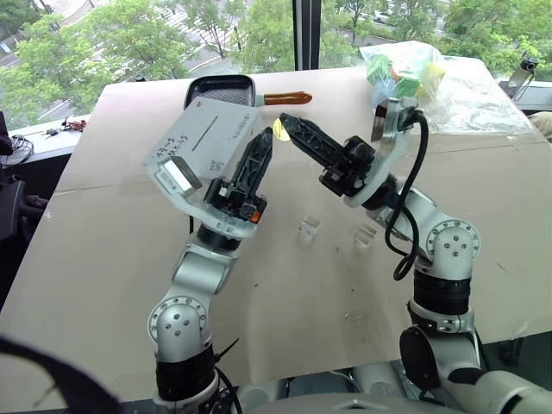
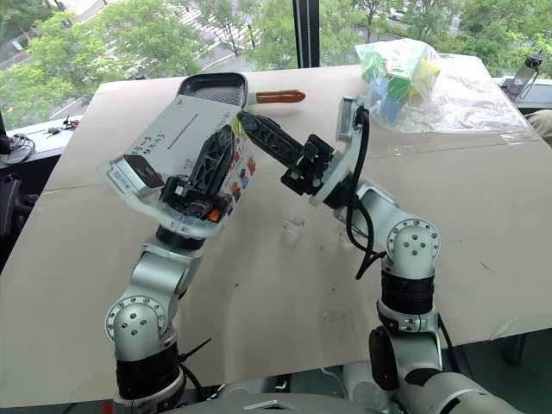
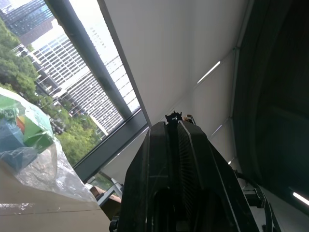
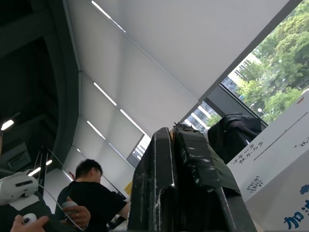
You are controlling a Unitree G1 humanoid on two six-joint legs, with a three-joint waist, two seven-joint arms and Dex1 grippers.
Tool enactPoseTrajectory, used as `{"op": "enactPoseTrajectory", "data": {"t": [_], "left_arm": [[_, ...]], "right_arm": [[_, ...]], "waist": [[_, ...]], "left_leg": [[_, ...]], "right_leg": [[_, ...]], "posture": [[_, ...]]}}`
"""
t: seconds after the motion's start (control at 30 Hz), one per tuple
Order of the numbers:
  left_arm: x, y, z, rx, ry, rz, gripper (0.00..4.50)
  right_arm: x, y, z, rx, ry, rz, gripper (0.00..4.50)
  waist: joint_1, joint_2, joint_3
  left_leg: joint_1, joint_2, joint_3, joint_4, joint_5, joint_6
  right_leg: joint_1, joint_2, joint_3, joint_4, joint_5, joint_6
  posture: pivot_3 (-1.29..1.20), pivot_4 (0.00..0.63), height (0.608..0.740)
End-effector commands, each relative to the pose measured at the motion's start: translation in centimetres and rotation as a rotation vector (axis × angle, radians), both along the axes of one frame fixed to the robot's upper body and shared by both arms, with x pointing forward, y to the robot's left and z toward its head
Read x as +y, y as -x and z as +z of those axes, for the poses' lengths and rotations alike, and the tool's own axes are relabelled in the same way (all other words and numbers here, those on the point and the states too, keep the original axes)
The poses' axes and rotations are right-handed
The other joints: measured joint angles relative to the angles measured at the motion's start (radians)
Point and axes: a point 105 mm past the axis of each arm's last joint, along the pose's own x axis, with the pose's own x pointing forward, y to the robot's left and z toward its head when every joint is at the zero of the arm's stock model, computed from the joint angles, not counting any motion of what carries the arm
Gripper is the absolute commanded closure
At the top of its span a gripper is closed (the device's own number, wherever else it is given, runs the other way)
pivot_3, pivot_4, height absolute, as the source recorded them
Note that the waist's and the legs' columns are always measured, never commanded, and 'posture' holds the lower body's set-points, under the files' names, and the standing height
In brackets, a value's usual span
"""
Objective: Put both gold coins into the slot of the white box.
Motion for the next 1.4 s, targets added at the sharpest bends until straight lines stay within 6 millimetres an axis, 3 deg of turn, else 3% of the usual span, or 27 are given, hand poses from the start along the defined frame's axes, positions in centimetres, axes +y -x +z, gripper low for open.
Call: {"op": "enactPoseTrajectory", "data": {"t": [0.03,0.87,1.4], "left_arm": [[-0.3,1.3,1.2,-0.067,0.011,-0.029,4.15],[-1.2,2.4,1.4,-0.111,0.025,-0.120,4.15],[-1.2,2.4,1.6,-0.121,0.034,-0.118,4.15]], "right_arm": [[0.0,1.1,1.0,-0.053,-0.031,0.030,4.50],[-0.4,0.5,1.3,0.007,-0.084,0.002,4.50],[0.6,2.1,0.4,-0.050,0.005,0.088,4.50]], "waist": [[0.000,0.000,0.000],[0.001,0.000,0.000],[0.001,0.000,0.000]], "left_leg": [[0.000,0.000,0.000,0.000,0.000,0.000],[0.000,0.000,0.000,0.000,0.000,0.000],[0.000,0.000,0.000,0.000,0.000,0.000]], "right_leg": [[0.000,0.000,0.000,0.000,0.000,0.000],[0.000,0.000,0.000,0.000,0.000,0.000],[0.000,0.000,0.000,0.000,0.000,0.000]], "posture": [[0.00,0.150,0.721],[0.00,0.150,0.721],[0.00,0.150,0.721]]}}
